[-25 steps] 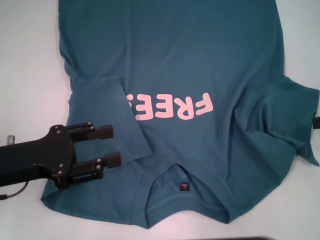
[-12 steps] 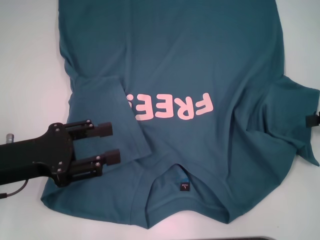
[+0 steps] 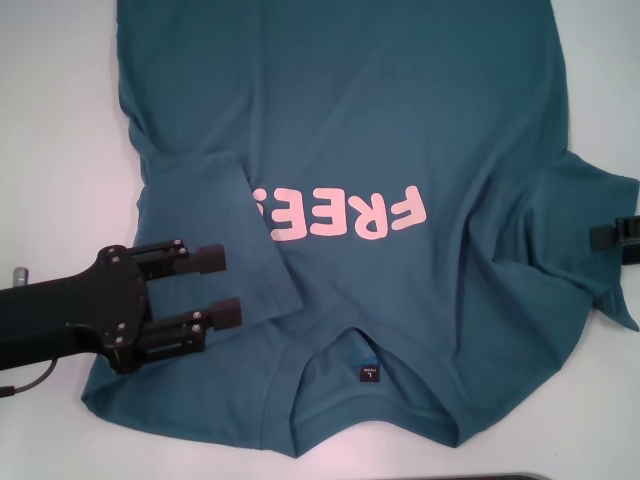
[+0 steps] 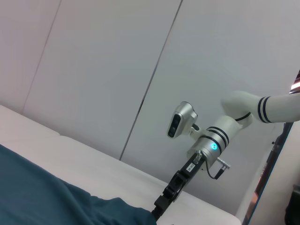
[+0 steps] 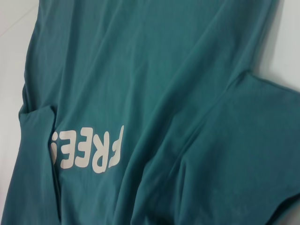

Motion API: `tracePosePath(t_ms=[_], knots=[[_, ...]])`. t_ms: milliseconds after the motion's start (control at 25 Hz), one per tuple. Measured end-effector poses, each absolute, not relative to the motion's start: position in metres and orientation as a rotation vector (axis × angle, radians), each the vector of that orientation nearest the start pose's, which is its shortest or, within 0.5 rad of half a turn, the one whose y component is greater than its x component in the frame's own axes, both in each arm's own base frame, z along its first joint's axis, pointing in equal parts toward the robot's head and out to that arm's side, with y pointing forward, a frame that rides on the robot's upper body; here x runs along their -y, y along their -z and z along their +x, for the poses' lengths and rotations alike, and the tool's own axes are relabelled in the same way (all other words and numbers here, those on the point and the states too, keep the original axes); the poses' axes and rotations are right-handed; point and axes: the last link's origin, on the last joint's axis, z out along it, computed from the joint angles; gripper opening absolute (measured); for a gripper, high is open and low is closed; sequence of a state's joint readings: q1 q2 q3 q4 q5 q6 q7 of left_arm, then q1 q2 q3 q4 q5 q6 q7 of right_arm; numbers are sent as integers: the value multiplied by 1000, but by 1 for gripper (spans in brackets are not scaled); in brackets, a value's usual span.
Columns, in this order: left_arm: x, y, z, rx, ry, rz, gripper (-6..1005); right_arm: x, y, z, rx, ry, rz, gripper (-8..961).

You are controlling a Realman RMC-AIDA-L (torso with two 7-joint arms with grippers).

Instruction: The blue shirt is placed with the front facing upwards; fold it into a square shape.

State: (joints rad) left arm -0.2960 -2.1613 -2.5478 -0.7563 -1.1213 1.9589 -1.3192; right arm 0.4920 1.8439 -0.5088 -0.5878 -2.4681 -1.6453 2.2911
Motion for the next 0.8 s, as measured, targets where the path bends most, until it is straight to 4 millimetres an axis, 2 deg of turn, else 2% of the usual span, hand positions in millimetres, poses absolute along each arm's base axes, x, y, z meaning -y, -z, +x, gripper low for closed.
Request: tracePosePath(t_ms=[800], knots=[[-227, -1, -278, 682, 1041, -2807, 642, -301, -78, 359, -1960, -207, -2202, 762]])
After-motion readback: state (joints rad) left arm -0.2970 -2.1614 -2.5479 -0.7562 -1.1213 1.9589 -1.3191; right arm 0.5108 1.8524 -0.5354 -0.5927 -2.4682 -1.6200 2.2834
